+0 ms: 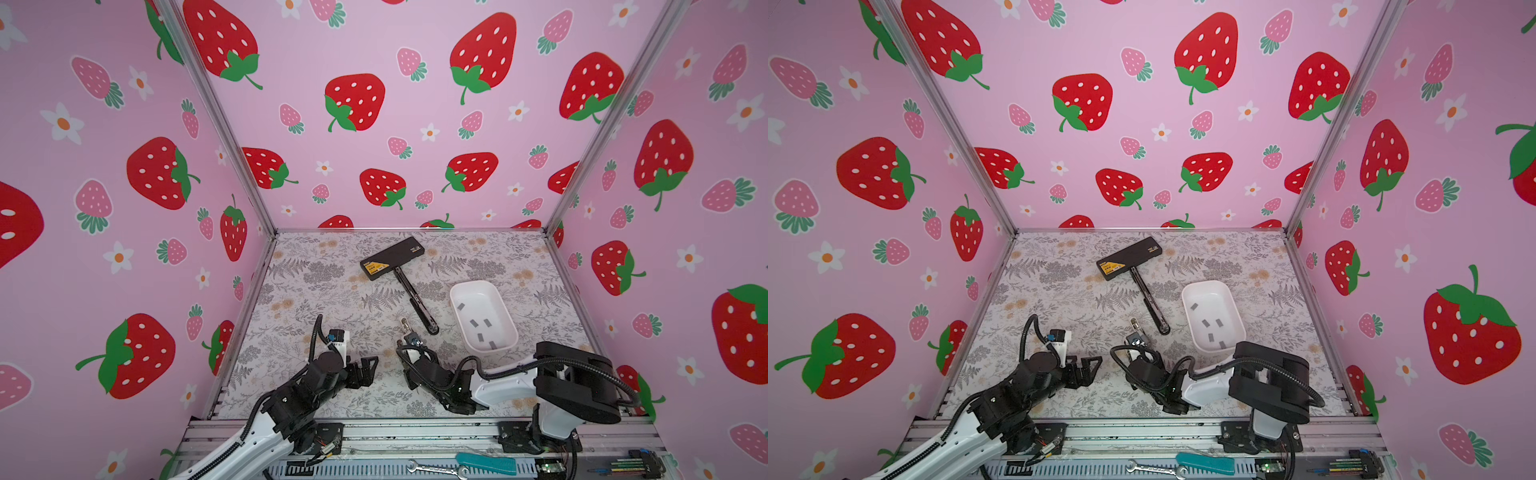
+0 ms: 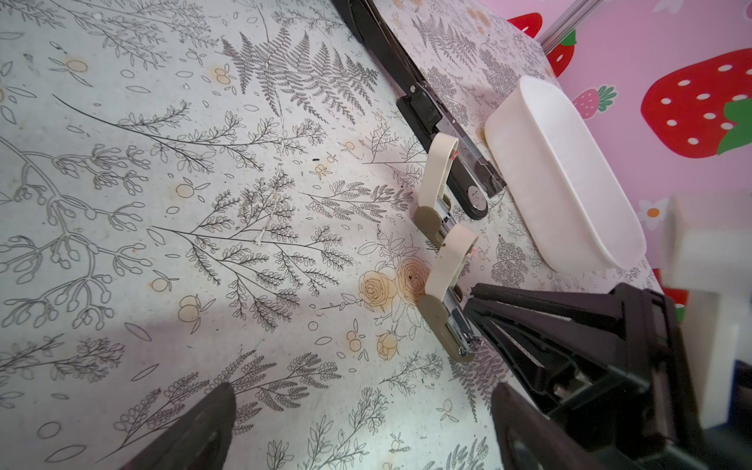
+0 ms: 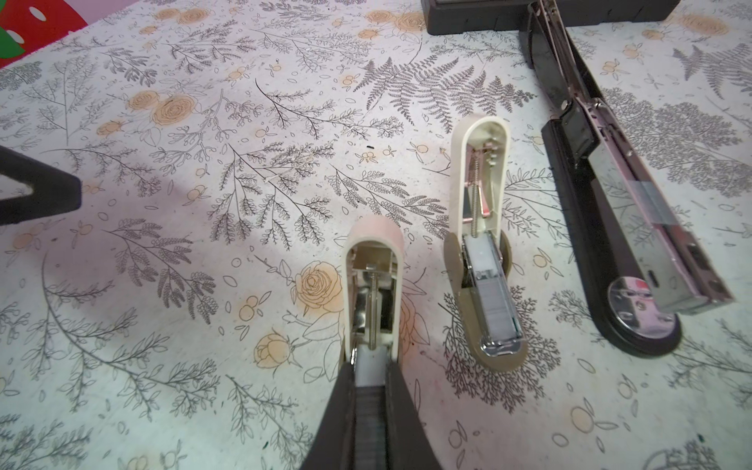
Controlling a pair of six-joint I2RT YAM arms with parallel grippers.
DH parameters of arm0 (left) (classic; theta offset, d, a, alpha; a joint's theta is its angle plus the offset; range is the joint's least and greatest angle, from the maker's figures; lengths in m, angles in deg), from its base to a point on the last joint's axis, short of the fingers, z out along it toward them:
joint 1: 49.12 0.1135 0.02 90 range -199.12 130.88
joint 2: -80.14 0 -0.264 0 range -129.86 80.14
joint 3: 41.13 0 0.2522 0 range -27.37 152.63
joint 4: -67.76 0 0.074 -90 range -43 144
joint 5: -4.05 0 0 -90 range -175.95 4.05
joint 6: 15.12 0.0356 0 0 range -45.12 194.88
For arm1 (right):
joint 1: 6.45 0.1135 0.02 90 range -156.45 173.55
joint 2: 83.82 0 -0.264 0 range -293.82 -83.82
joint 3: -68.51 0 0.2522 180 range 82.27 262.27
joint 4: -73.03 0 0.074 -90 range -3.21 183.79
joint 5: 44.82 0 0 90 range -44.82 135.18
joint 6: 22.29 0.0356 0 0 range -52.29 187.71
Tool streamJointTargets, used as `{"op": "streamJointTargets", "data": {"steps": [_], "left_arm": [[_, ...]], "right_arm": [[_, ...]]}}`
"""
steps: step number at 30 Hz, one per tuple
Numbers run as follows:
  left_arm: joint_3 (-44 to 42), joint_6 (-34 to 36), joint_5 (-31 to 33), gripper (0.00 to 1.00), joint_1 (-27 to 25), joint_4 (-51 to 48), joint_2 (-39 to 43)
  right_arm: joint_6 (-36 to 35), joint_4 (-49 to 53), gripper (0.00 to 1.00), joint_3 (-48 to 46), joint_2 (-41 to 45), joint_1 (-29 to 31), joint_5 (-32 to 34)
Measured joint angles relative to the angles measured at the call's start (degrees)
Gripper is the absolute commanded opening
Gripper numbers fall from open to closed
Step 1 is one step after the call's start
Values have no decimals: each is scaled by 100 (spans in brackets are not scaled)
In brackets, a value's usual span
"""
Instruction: Load the staples into the stapler
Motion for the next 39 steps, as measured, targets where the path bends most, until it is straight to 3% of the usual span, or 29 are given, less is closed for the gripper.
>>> {"op": "streamJointTargets", "data": {"steps": [31,39], "left_arm": [[0,0,0,99,0,7,0],[0,0,0,99,0,4,-7]], "right_arm": [[0,-33,0,17,-188,4,42],[-20,-11,0,15,168,286,243]]}}
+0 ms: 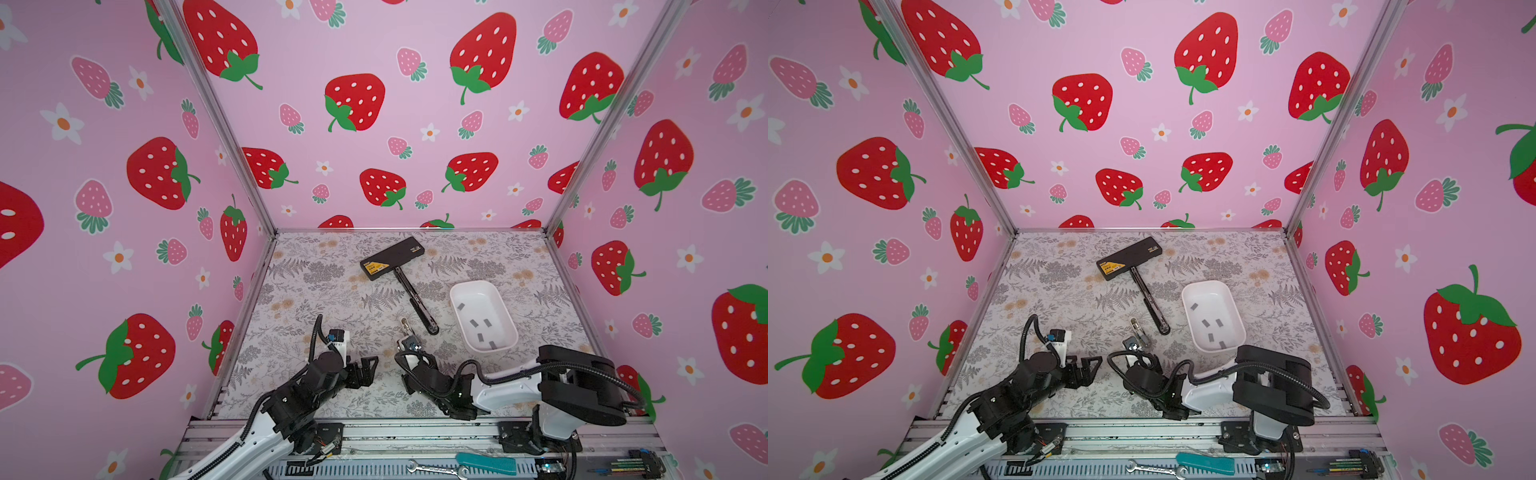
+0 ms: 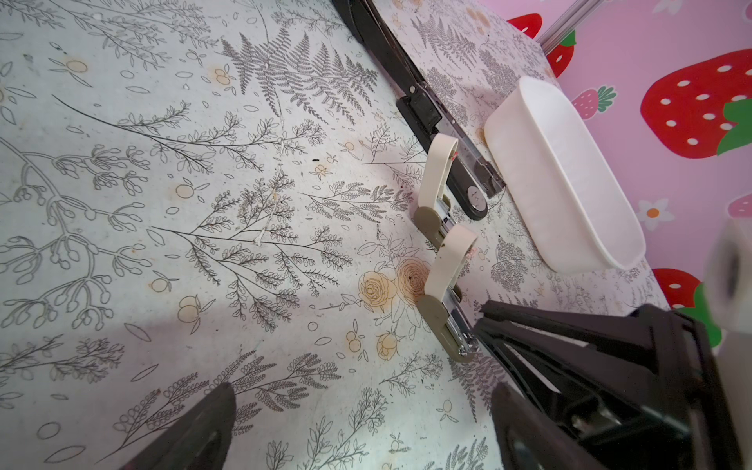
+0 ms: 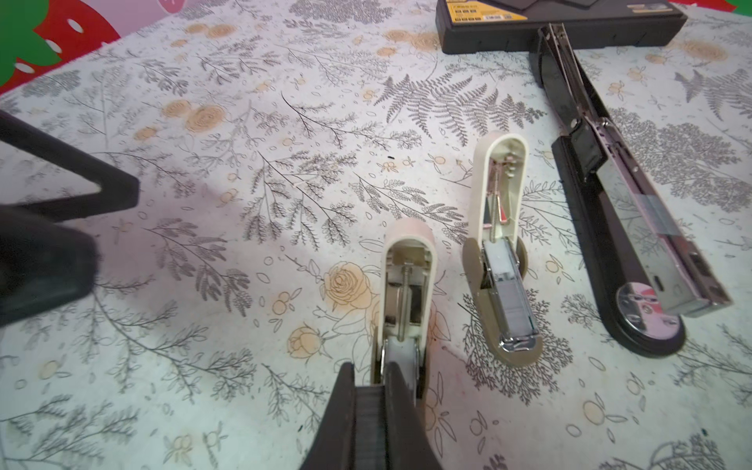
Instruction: Load the staples into the stapler
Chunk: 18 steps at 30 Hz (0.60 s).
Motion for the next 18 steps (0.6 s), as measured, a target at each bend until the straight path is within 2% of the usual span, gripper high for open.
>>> {"op": "streamJointTargets", "data": {"steps": [18], "left_arm": [[0,-2,0,99,0,4,-20]], "right_arm": [[0,13,0,7,-337,17,136]]}}
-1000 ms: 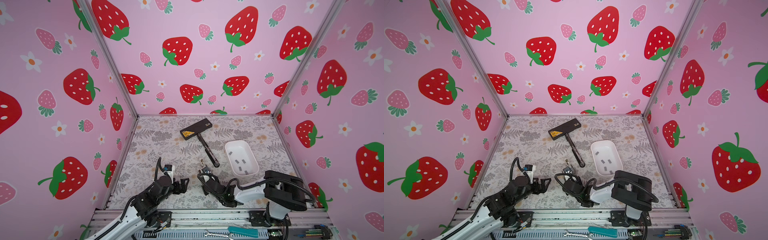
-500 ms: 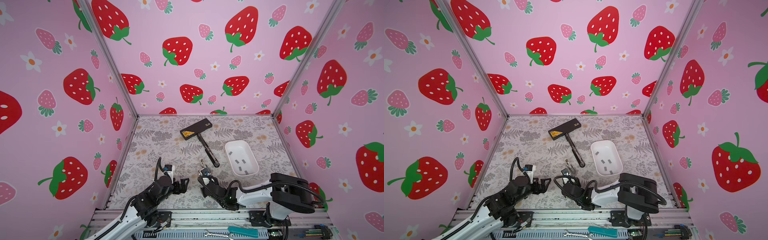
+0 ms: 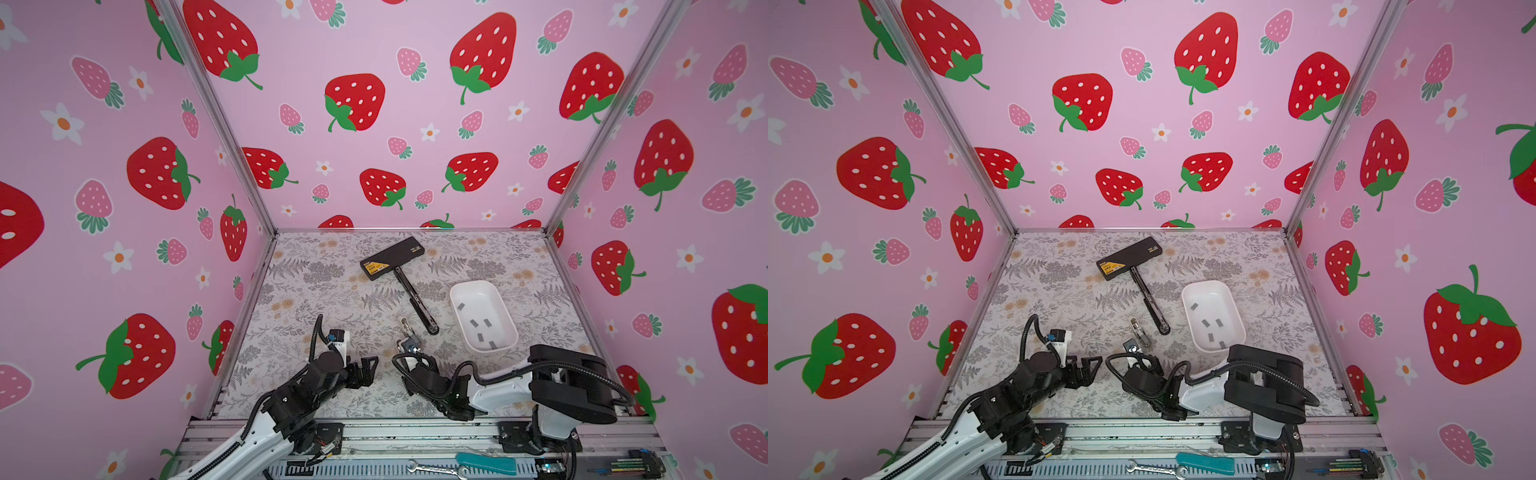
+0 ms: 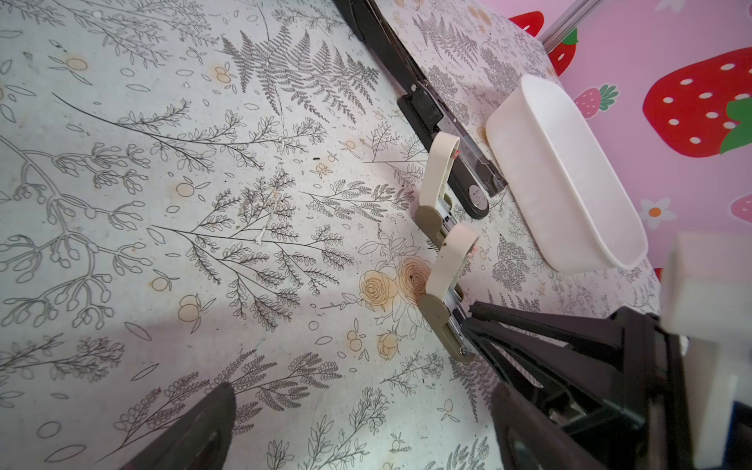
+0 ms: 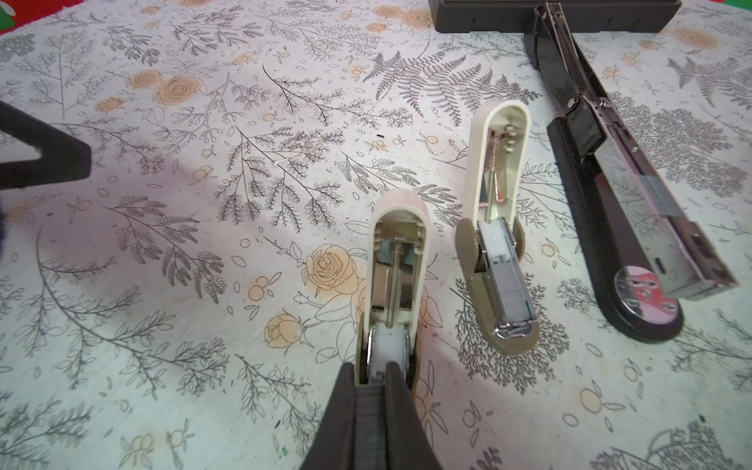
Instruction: Load the staples into the stapler
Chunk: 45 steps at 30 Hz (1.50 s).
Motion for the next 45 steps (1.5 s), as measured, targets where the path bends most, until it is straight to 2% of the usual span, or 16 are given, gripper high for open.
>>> {"op": "streamJointTargets", "data": {"steps": [38,45], "left_arm": [[0,0,0,99,0,2,-35],[0,0,2,99,0,2,-44]], "right_arm": [[-129,-7,0,39,-162,-109,70],[-240,2,0,35,74,-129,44]]}}
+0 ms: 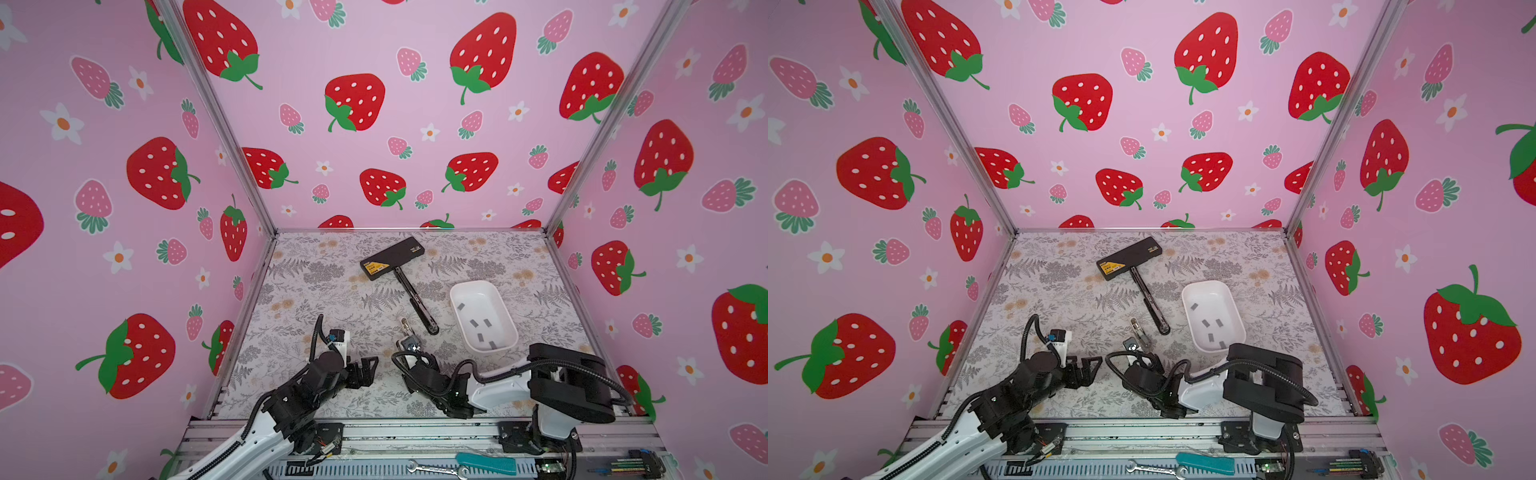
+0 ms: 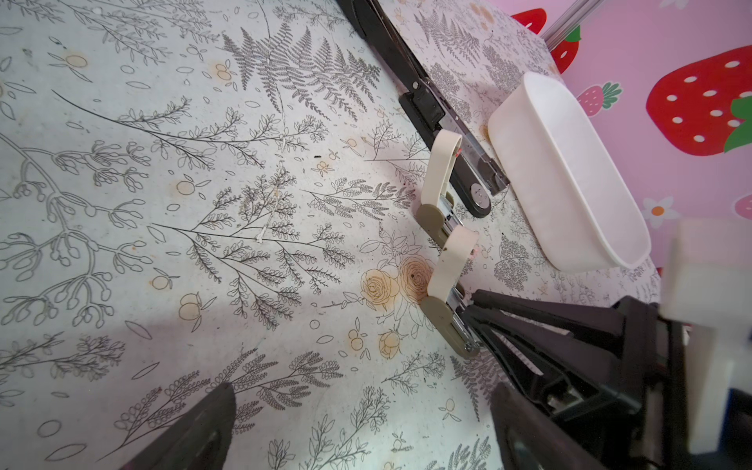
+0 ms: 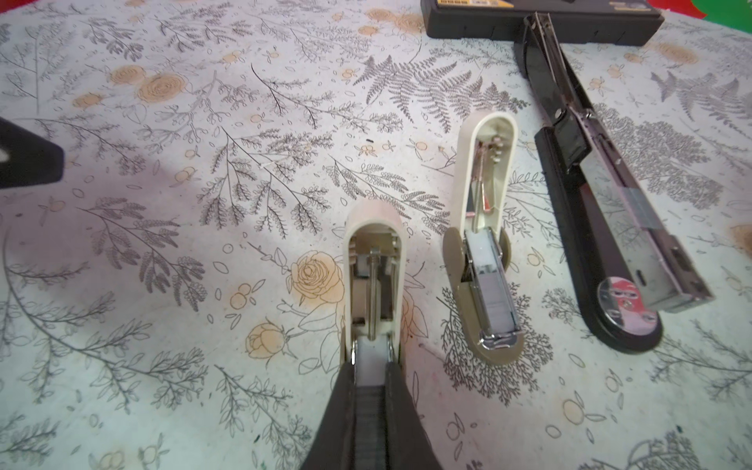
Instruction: Load the staples into the stapler
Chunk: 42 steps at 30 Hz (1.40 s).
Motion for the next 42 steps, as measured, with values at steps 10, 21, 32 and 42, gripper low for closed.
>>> {"op": "streamJointTargets", "data": {"steps": [10,21,32,42], "left_arm": [[0,0,-2,99,0,0,-2],[0,0,0,99,0,0,-2],[0,0,-2,99,0,0,-24],[0,0,0,99,0,2,-31]], "right_arm": [[-46,0,0,-37,151,-7,26],[-48,-2,0,-37,48,-15,0],[-48,-7,0,-37,-4,-15,-37],[-48,-9,1,-37,-98,-15,-35]]}}
